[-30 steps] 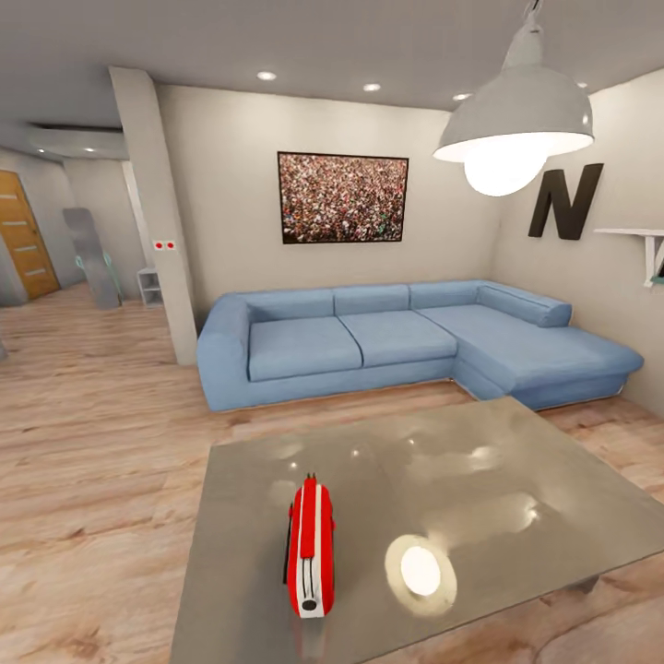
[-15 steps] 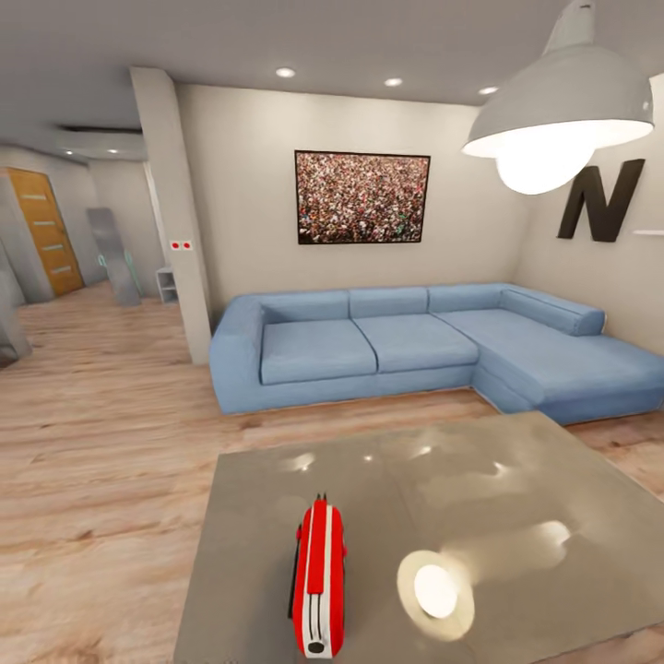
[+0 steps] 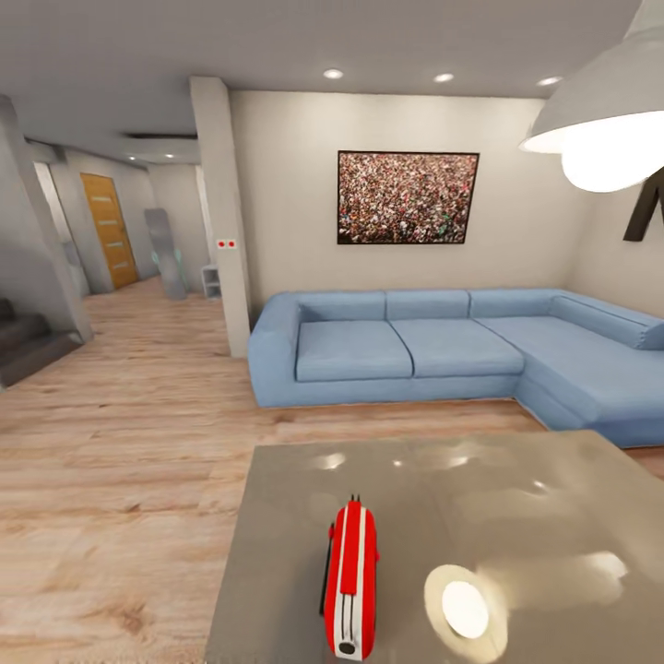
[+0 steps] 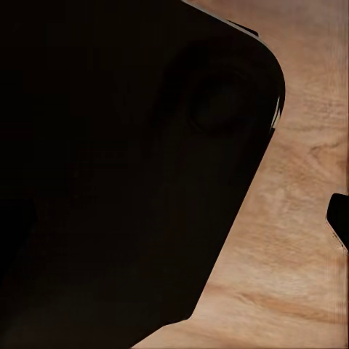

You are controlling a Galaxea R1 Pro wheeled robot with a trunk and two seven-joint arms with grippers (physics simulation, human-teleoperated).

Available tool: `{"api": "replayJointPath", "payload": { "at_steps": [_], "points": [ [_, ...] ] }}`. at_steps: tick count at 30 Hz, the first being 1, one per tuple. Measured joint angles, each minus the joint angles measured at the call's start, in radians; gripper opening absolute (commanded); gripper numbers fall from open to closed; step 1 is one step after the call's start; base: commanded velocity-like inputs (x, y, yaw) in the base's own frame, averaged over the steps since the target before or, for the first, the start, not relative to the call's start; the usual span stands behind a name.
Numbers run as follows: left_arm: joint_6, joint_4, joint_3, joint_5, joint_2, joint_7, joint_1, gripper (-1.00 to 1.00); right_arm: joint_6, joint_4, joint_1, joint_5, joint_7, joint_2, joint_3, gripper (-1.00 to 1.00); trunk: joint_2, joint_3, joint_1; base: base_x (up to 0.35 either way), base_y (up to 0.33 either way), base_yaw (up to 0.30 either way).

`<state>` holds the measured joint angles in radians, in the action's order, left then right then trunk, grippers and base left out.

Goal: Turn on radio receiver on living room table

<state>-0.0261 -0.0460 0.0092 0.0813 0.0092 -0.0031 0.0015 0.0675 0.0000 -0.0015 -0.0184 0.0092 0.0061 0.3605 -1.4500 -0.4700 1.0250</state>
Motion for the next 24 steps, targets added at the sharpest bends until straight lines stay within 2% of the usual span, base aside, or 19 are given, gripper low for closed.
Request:
{"api": "replayJointPath", "payload": {
  "at_steps": [15, 24],
  "points": [
    [0.0, 0.0, 0.0, 0.0, 0.0, 0.0, 0.0, 1.0, 0.0, 0.0, 0.0, 0.0, 0.0, 0.0, 0.0, 1.0, 0.0, 0.0, 0.0, 0.0, 0.0, 0.267],
    [0.0, 0.0, 0.0, 0.0, -0.001, 0.0, 0.0, 1.0, 0.0, 0.0, 0.0, 0.001, -0.001, -0.002, 0.0, 1.0, 0.0, 0.0, 0.0, 0.0, 0.0, 0.056]
  ]
}}
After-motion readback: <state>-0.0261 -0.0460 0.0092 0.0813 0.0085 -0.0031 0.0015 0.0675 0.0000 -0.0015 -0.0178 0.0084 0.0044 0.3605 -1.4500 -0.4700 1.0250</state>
